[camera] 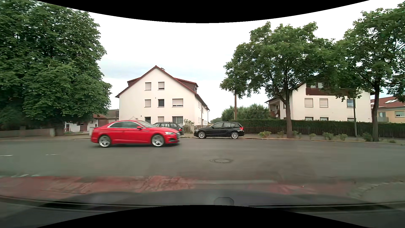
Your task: Follow the waypoints while adhering to traffic rules and regulations
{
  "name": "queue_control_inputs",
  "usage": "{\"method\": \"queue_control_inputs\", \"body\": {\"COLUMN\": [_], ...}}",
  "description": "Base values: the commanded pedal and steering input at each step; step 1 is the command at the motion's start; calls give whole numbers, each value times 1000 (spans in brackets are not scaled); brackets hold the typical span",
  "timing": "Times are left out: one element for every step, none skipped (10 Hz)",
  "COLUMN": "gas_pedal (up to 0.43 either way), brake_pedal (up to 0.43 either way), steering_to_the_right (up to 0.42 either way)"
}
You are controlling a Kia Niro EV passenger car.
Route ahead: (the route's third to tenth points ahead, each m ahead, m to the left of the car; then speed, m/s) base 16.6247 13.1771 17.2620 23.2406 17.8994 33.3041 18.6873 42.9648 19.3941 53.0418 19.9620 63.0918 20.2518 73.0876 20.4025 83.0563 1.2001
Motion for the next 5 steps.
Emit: {"method": "queue_control_inputs", "body": {"gas_pedal": [0,0,0,0,0], "brake_pedal": [79,91,91,98,98], "steering_to_the_right": [-66,-66,-65,-65,-69]}}
